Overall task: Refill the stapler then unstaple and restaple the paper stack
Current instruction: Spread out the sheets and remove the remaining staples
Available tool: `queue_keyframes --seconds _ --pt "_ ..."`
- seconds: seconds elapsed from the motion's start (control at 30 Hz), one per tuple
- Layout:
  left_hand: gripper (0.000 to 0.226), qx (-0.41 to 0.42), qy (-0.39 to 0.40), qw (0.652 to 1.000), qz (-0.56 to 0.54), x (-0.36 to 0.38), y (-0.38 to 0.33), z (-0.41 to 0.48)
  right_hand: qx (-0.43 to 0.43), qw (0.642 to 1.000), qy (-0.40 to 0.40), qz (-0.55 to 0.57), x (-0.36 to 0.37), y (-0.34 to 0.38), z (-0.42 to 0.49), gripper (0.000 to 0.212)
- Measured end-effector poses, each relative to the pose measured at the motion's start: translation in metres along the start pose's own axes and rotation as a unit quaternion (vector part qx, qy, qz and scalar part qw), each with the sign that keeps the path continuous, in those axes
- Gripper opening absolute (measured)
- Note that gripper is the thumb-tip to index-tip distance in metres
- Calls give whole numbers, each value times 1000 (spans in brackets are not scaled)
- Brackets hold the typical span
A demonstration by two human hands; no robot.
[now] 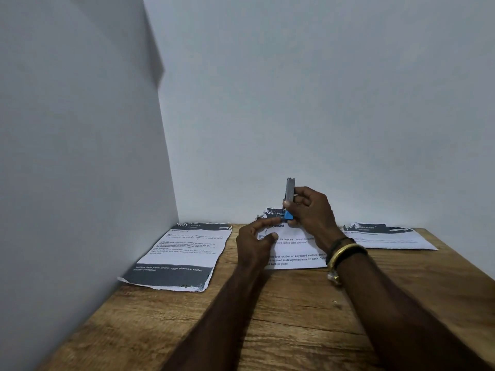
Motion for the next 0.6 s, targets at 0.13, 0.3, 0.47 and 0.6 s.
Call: queue_keyframes --seconds 0.13,0.3,0.47,0.6 --pt "34 -1 1 1000 -4 -1 0 0 -8 1000 -9 -11 -2 -4 1 30" --pt "33 -8 4 1000 -5 1 1 0 -11 1000 -15 -2 -6 -6 2 29" --pt "36 -14 4 1000 -12 0 1 -1 -3 999 -14 38 -9 -13 4 33" --pt "35 -22 1 1000 -12 1 2 0 8 993 -9 113 -8 -17 6 32"
Point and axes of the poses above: each hand's wrist, its own z-axis towards the middle knuckle, its own x-axis out of the palm, y = z × x, the point moved 7 cm from there along z, towards the middle knuckle, and after that the axes turned 15 degrees about z, right-handed, at the moved point
